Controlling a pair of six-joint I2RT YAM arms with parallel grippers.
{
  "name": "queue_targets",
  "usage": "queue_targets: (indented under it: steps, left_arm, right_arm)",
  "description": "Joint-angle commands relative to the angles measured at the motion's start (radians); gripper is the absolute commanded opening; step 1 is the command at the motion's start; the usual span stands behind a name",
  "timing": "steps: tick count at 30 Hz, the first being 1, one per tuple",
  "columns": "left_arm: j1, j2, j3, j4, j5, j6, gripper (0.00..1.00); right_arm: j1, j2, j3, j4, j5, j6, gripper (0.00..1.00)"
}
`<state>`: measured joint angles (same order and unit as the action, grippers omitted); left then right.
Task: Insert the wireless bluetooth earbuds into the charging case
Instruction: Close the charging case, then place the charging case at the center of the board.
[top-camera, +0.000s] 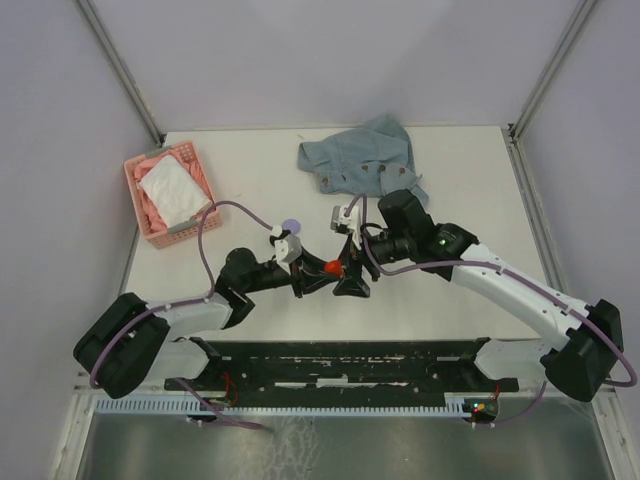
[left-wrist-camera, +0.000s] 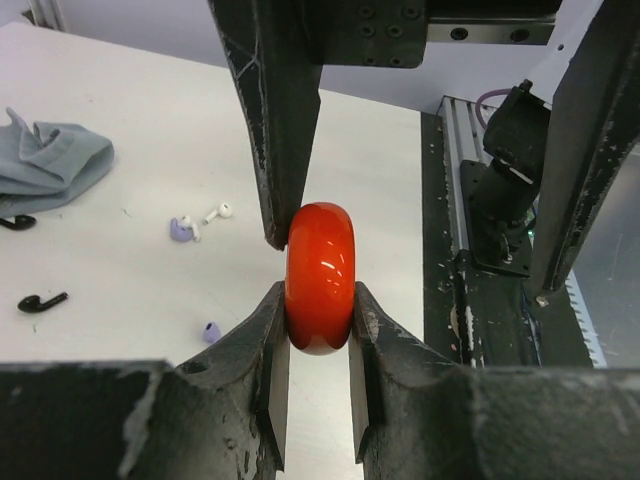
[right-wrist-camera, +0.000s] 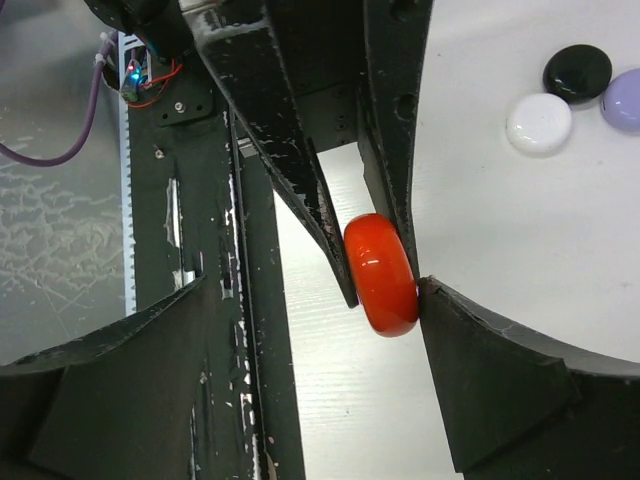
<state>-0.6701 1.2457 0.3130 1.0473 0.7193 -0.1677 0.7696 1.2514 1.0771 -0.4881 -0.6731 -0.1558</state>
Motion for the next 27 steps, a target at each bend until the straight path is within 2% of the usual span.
queue_targets:
  steps: [1, 4, 7, 14, 20, 27]
  left_arm:
    - [0.022, 0.036, 0.031, 0.06, -0.027, -0.081, 0.03]
    - [0.034, 0.055, 0.025, 0.068, -0.033, -0.121, 0.03]
    - [0.037, 0.055, 0.029, 0.006, -0.065, -0.158, 0.03]
    - [0.035, 0.039, 0.095, -0.375, -0.205, -0.273, 0.03]
    - [0.032, 0.085, 0.144, -0.612, -0.274, -0.406, 0.1]
    - [0.006, 0.188, 0.162, -0.666, -0.283, -0.569, 0.18]
  right_arm:
    - [0.004, -0.033, 0.04, 0.006, -0.033, -0.023, 0.9]
    - [0.004, -0.046, 0.031, 0.008, -0.016, -0.015, 0.9]
    - [0.003, -0.063, 0.013, 0.033, 0.088, 0.017, 0.9]
    - [0.003, -0.101, -0.076, 0.126, 0.41, 0.132, 0.9]
    - [0.004, -0.14, -0.185, 0.225, 0.674, 0.218, 0.91]
    - [0.003, -0.15, -0.293, 0.301, 0.896, 0.268, 0.91]
